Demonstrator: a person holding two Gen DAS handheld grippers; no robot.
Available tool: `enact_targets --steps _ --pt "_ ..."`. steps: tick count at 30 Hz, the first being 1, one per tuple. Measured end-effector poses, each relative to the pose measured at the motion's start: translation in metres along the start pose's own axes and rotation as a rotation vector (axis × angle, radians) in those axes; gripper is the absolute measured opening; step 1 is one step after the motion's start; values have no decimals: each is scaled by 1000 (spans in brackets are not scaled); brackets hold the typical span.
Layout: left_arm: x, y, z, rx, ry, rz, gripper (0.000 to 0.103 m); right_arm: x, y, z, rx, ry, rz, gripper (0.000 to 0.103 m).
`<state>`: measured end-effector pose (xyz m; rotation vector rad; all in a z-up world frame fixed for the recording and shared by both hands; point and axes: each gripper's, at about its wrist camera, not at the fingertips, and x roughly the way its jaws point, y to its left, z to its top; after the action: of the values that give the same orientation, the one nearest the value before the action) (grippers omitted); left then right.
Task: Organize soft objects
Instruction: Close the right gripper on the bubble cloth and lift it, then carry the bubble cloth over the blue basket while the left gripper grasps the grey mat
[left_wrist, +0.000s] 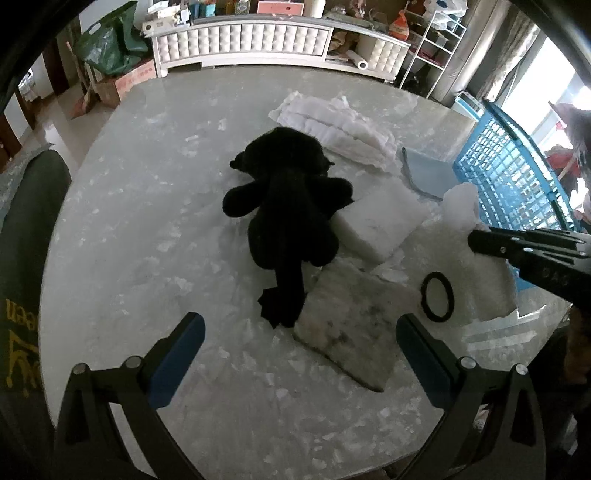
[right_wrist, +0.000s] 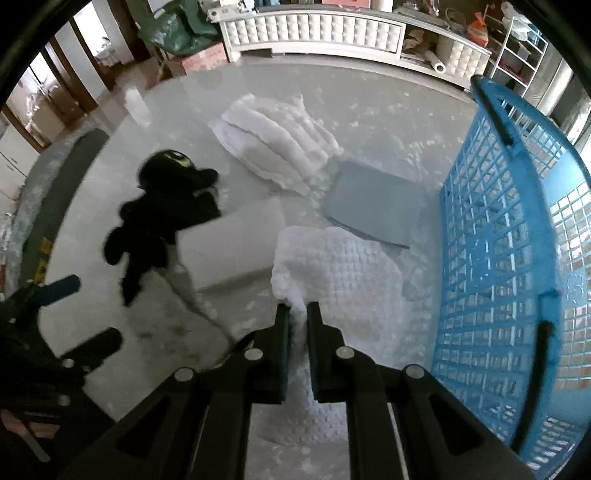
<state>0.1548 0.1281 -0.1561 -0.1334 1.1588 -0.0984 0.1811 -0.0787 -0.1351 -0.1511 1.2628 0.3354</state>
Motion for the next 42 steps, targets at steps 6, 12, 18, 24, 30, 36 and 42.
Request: enact_targets --steps 6,12,18,24,30,36,42 --pt "-23 -9 1 7 -33 -1 103 -38 18 -1 -4 -59 63 8" --pt "-56 -22 7 30 -101 4 103 -81 22 -7 9 -128 143 8" --pt "-71 -29 12 36 -126 15 103 -129 19 -14 -3 -218 172 8" --pt "-65 -31 15 29 -113 26 103 -158 -14 -9 24 -284 155 8" --pt "-47 -45 6 81 -78 20 103 -165 -54 -3 65 -314 86 8" --pt "-23 -70 -13 246 -56 19 103 -159 -92 3 100 -286 9 8" --pt "7 -78 -22 303 -7 6 103 -140 -117 3 145 -213 -11 8"
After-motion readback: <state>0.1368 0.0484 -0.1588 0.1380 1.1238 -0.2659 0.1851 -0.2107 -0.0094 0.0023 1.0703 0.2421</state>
